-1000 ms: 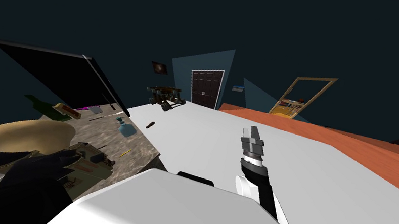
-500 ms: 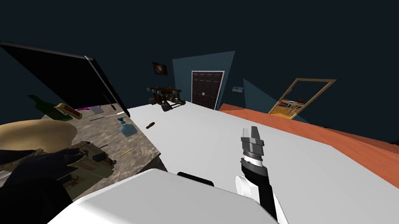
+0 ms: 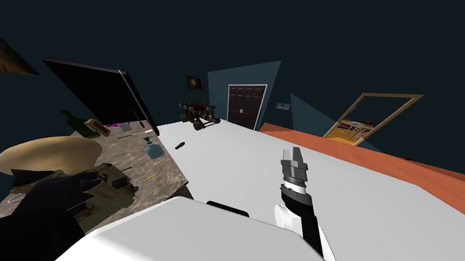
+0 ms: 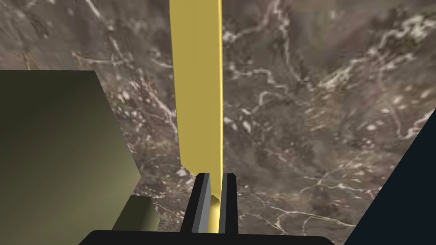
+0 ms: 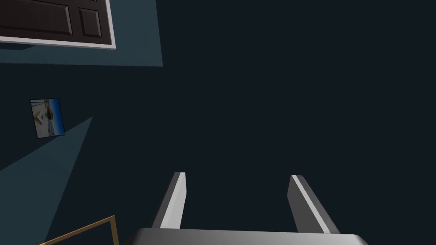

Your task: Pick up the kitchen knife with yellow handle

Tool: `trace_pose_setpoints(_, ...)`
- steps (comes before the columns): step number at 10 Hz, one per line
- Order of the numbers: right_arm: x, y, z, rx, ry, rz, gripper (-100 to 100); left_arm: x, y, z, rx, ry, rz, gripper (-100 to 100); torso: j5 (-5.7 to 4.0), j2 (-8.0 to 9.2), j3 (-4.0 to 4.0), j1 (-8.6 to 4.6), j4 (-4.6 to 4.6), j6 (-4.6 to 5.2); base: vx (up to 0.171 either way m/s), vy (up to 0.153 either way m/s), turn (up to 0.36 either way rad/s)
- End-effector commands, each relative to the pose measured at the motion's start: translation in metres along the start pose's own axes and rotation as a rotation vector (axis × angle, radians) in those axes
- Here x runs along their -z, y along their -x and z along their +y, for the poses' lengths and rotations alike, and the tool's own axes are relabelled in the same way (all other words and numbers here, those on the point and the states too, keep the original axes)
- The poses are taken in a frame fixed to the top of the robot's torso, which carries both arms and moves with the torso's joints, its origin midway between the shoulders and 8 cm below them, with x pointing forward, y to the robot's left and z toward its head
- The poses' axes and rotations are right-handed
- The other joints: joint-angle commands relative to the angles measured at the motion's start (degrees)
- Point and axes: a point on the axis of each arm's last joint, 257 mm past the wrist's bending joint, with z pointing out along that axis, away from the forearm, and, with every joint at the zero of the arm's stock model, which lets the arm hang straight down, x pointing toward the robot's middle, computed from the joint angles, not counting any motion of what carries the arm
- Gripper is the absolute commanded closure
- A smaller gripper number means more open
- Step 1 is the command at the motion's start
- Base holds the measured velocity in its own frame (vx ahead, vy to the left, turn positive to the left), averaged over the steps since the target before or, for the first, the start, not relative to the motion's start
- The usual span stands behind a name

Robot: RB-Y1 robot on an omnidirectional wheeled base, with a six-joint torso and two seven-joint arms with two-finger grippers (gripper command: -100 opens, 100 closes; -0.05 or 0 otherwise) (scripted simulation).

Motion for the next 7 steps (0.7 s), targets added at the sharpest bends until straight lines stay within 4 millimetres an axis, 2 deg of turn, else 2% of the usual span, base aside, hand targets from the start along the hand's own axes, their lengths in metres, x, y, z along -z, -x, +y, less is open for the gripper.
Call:
trace_pose_setpoints(1,0.0,0.0,0.0,0.0,0.0,0.0,0,0.0033,0.0006,-0.0001,-0.024,-0.009,0.002,100,0.0,0.0,0.0,0.0,0.0,0.0,0.114,0.003,0.139)
trace_pose_setpoints(6,0.0,0.0,0.0,0.0,0.0,0.0,0,0.0104,0.002,0.001,-0.067,-0.023,0.002,100,-0.01,0.12,0.05,0.0,0.0,-0.02,0.078,0.002,0.116)
trace_pose_setpoints(7,-0.0001,-0.0001,0.0001,0.0,0.0,0.0,0,0.0107,0.0016,0.0011,-0.071,-0.024,0.003,0,0.0,0.22,0.11,0.0,0.02,0.04,0.006,0.0,-0.005)
